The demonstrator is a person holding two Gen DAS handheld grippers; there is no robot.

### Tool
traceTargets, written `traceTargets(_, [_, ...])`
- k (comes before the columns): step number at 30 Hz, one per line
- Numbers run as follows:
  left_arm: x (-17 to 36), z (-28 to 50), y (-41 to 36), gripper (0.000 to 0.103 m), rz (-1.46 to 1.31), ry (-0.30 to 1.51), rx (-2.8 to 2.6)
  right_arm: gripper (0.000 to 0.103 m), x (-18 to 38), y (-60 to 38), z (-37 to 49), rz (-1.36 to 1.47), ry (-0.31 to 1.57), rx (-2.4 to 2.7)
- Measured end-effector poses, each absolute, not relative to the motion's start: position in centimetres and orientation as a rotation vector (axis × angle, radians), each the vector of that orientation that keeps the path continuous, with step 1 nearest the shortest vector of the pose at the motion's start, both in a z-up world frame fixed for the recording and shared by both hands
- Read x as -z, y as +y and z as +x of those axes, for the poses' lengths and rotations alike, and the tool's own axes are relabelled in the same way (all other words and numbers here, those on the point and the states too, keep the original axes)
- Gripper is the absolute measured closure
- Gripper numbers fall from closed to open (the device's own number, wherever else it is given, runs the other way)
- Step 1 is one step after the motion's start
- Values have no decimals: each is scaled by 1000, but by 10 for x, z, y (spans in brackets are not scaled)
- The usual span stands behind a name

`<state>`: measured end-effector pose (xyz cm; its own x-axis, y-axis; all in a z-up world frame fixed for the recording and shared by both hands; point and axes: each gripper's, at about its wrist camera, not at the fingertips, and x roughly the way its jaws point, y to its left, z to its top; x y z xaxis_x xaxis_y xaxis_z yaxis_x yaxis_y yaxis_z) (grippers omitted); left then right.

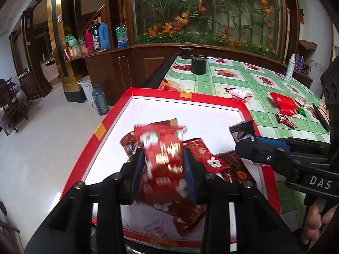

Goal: Organize snacks
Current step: 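Lower both packets into the tray and open both grippers, then move both open grippers back over the snacks on the table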

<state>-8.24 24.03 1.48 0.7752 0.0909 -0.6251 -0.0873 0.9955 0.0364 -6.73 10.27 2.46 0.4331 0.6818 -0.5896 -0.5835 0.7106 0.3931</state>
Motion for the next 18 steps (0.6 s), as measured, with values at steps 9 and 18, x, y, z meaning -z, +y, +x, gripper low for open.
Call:
traceTargets(9, [-15, -78, 252, 39, -8, 655, -139, 47, -29, 99, -55, 189, 752, -767])
traceTargets(18, [-15, -73, 232, 36, 10, 662, -97, 47, -12, 54, -41, 265, 799, -685])
